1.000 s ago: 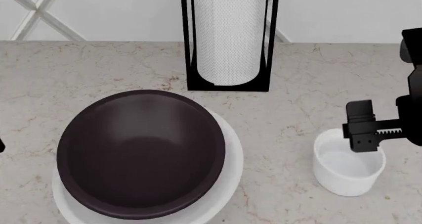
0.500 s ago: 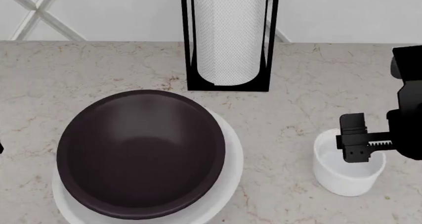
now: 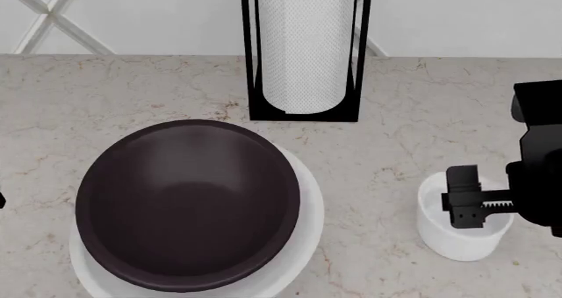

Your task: Stack the bowls from largest to smallest.

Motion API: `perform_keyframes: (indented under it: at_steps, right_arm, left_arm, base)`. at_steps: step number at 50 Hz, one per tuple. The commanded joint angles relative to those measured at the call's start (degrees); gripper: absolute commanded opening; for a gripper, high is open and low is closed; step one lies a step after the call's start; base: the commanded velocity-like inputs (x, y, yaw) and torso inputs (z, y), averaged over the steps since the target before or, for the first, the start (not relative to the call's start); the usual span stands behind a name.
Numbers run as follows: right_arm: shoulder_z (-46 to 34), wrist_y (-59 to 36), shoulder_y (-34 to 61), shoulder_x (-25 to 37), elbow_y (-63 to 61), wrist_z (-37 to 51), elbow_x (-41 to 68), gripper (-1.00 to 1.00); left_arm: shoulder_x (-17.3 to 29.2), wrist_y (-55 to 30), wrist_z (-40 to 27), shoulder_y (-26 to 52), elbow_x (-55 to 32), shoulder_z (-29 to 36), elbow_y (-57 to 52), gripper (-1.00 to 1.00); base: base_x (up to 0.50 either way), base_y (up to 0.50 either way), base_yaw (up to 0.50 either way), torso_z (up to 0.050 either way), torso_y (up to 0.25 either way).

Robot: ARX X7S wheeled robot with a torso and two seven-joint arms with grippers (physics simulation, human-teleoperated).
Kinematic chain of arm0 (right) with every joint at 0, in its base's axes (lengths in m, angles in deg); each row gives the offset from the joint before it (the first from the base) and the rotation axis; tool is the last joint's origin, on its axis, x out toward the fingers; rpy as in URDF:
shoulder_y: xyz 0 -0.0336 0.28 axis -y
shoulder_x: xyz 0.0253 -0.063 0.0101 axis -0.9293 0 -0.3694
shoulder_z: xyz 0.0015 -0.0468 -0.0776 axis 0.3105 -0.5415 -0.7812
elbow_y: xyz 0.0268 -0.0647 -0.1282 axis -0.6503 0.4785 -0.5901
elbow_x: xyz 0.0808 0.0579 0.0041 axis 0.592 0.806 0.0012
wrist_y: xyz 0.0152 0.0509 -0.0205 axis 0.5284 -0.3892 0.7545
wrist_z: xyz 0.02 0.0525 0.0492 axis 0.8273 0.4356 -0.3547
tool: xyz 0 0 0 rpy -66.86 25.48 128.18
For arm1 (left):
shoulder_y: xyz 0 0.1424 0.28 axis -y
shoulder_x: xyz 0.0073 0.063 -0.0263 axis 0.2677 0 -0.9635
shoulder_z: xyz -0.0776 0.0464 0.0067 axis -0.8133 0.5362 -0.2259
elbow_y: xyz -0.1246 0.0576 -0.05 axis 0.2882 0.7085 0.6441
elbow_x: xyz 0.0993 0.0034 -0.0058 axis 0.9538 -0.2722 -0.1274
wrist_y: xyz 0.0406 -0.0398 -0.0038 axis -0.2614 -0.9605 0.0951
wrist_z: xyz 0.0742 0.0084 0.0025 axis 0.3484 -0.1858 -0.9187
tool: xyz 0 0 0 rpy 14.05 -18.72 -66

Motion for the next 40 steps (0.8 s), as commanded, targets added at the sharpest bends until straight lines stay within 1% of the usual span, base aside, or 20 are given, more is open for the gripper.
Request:
perform_keyframes:
  at_steps: [1,21,22,40]
  right_arm:
    - [-0.8,2.0,-1.1,-0.8,1.8,-1.9,-1.2,1.00]
    - [-1.7,3.3,-1.8,-1.7,3.4,-3.6,-2.3,1.00]
    - [-1.9,3.3,-1.6,-1.6,3.3,-3.7,-2.5,-1.00]
    - [-1.7,2.5,-1.6,-0.9,1.9,-3.0,-1.9,-1.00]
  left_arm:
    - [0.1,0.1,0.1,-0.1,0.2,0.1,0.2,1.00]
    - [0.1,-0.2,-0.4,0.0,0.3,0.2,0.0,1.00]
    - [0.0,-0.2,-0.3,0.0,0.3,0.2,0.1,1.00]
    - [-0.1,0.8,0.6,-0.6,1.0,0.0,1.3,1.00]
  base:
    - [0.00,0.00,0.00,0.000,0.000]
    - [0.00,0.00,0.00,0.000,0.000]
    - [0.00,0.00,0.00,0.000,0.000]
    - [0.00,0.00,0.00,0.000,0.000]
